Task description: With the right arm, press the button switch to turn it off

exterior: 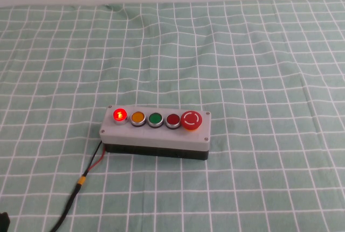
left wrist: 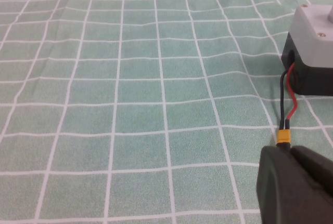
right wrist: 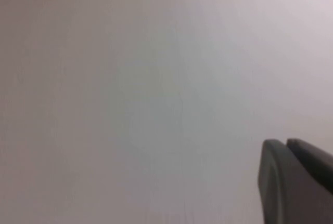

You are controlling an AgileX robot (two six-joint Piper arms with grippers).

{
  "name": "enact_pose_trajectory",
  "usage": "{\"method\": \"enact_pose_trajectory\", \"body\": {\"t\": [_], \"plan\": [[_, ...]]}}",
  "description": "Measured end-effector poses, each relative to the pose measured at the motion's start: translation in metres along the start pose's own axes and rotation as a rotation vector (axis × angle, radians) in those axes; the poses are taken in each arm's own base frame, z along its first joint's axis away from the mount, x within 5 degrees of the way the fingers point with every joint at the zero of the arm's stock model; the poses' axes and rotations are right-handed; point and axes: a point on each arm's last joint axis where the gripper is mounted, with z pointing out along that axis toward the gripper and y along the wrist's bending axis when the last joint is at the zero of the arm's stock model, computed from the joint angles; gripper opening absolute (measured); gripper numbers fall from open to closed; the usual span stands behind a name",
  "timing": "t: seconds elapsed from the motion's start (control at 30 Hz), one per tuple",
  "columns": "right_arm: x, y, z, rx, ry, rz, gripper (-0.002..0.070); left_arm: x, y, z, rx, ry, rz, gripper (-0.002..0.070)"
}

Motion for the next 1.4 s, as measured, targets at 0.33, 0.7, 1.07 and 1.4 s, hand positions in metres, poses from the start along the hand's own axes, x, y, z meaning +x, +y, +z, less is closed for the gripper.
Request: {"method": "enact_pose_trajectory", "body": {"t": [0.33,0.7,1.07,1.4], "plan": [[-0.03,0.003,-0.005,-0.03,-0.336,0.004,-0.0016,0.0,0.0,0.0,0.0,0.0,0.0,-0.0003],[-0.117,0.002,0.004,-0.01,-0.53,0.17,-0.0016,0.0,0.0,0.0,0.0,0.0,0.0,-0.0003],[-0.146,0.012,0.041,0.019,0.181,0.26,-0.0016,0.0,0.0,0.0,0.0,0.0,0.0,-0.0003],[-0.083,0.016,0.089,0.016,0.762,0.266,-0.0016,0.0,0.0,0.0,0.0,0.0,0.0,-0.0003]]}}
